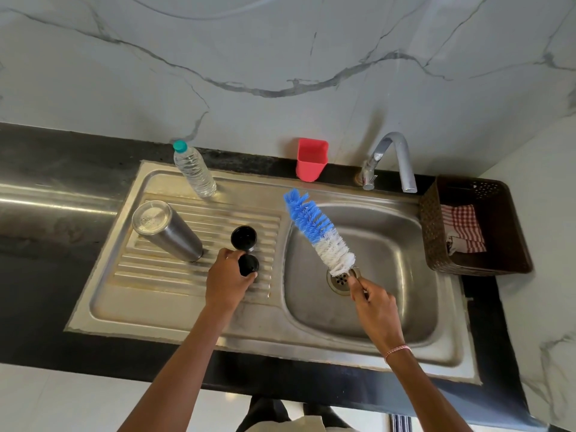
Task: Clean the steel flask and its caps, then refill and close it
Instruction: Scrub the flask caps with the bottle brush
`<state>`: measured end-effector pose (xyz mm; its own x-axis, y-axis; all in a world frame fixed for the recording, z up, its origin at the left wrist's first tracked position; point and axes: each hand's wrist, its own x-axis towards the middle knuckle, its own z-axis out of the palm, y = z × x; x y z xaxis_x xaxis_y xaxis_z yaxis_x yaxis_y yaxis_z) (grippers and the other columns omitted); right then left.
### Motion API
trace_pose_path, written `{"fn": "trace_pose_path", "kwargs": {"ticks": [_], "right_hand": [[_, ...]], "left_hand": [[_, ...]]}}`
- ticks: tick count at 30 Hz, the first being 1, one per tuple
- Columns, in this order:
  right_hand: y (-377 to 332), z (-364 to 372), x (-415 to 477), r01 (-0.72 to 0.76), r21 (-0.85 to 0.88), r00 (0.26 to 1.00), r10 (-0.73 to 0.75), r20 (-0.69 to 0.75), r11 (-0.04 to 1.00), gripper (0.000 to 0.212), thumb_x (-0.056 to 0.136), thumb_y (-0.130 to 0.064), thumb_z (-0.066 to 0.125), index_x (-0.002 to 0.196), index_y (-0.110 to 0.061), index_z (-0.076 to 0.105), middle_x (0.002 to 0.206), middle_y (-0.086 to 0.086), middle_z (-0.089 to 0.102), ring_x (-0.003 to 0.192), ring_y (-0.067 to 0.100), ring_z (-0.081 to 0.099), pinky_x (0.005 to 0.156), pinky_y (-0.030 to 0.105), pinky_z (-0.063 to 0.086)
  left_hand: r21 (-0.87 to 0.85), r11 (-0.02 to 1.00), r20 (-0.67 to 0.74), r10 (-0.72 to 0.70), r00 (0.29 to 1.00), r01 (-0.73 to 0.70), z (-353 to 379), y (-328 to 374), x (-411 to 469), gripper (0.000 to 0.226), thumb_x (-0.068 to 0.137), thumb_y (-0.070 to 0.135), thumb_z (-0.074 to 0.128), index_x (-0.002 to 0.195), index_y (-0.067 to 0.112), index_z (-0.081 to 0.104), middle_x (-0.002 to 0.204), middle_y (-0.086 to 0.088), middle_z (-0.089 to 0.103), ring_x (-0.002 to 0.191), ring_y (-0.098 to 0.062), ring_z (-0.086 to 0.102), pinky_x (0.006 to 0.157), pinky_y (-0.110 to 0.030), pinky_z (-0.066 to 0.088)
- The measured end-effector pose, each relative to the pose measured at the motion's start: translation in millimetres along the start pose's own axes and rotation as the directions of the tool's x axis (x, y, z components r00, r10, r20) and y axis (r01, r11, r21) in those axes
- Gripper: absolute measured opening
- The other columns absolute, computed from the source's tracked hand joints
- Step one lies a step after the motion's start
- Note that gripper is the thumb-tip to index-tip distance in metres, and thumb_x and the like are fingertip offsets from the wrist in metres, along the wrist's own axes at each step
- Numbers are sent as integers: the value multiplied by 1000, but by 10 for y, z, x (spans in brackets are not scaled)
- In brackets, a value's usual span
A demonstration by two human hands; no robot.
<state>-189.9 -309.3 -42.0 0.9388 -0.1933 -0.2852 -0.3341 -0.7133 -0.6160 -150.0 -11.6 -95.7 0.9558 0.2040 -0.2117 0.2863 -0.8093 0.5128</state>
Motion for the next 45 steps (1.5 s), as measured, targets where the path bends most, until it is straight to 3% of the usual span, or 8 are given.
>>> {"fn": "trace_pose_path", "kwargs": {"ticks": [11,15,21,26,30,33,40,45], "right_hand": [[-65,3,-18,-24,-8,1000,24,15,1000,45,104,-43,49,62,-27,48,55,2,55,48,12,44,51,21,36],[-62,6,-22,-33,4,999,33,10,999,45,104,-44,49,63,-26,50,57,5,58,49,14,48,54,30,40],[-74,-33,-12,-72,2,997,72,35,997,39,103,-46,51,76,-24,66,70,-10,70,48,5,54,49,17,35],[-192,-173,61,-34,44,999,33,23,998,30,103,-38,55,82,-24,70,63,-15,63,54,-4,55,55,10,40],[-341,-354,191,-19,51,1000,20,-11,998,28,104,-39,53,82,-27,66,63,-9,62,56,4,55,52,16,36],[-516,-539,355,18,-30,999,-19,-50,999,20,104,-39,53,91,-27,62,74,-8,66,65,14,62,60,32,48],[-1107,-1087,1001,124,-373,974,-184,-128,919,13,103,-32,54,106,-25,64,85,1,66,76,22,68,74,45,61],[-1597,-1361,1421,140,-740,948,-306,-92,658,21,99,-29,56,109,-14,66,84,9,59,84,34,66,76,41,52]], "left_hand": [[75,997,17,-11,1000,9,35,-42,16,60,80,41,86,133,24,64,123,2,57,105,-23,66,87,-39,58],[79,995,-137,-43,990,54,11,-5,-31,55,85,58,76,123,22,59,116,0,57,105,-21,61,74,-40,57],[287,955,-167,133,977,-81,3,81,220,35,95,38,69,123,16,69,118,-7,65,108,-29,57,78,-41,56],[424,894,-83,195,977,-142,76,110,416,23,99,29,62,93,17,80,93,-5,73,90,-29,57,77,-41,44],[251,966,-105,93,990,-64,21,146,533,20,101,26,63,95,17,80,84,-7,74,85,-33,58,75,-41,43],[-128,992,-119,-24,993,8,-87,260,597,27,104,31,60,106,14,81,84,-9,77,84,-34,65,78,-41,51],[-677,728,-5,-151,989,107,-324,656,660,28,101,37,66,112,17,80,99,-2,78,82,-8,63,72,-22,46],[-833,538,29,-192,981,130,-338,813,660,18,99,28,70,113,21,78,92,22,74,81,14,66,75,-12,44]]}}
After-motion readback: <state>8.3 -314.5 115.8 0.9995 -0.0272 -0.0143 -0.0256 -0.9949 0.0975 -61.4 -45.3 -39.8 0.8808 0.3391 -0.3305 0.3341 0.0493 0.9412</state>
